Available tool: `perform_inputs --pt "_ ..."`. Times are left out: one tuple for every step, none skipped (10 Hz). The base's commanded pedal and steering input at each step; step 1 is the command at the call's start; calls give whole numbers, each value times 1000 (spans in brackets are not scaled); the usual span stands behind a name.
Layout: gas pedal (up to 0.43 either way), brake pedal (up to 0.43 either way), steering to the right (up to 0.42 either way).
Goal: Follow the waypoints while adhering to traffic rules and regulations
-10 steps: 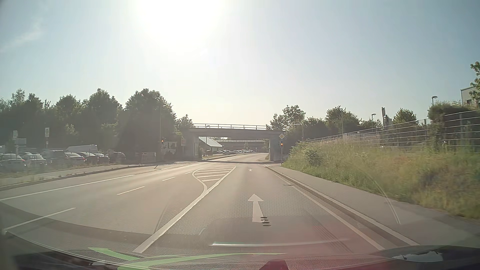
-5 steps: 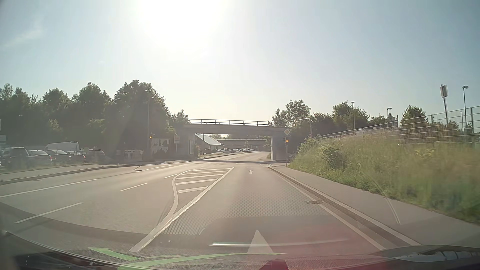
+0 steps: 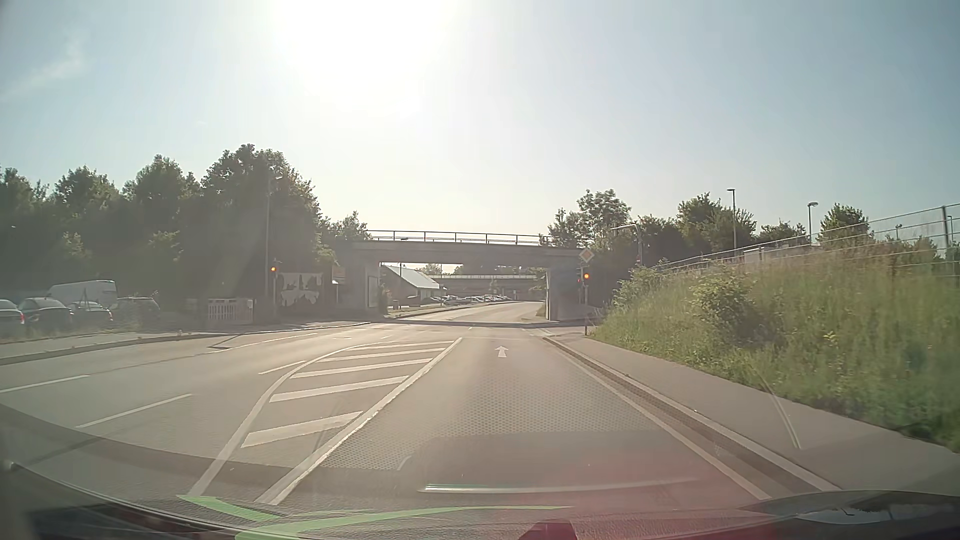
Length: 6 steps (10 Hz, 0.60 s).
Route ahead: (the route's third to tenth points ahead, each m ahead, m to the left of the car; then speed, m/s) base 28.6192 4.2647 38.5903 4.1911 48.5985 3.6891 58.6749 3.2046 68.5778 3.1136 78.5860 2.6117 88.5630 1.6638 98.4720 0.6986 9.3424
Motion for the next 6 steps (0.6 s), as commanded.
perform_inputs --pt "0 287 3" --pt "0 287 3" --pt "0 287 3" --pt "0 280 2" --pt "0 287 2" --pt "0 280 2"
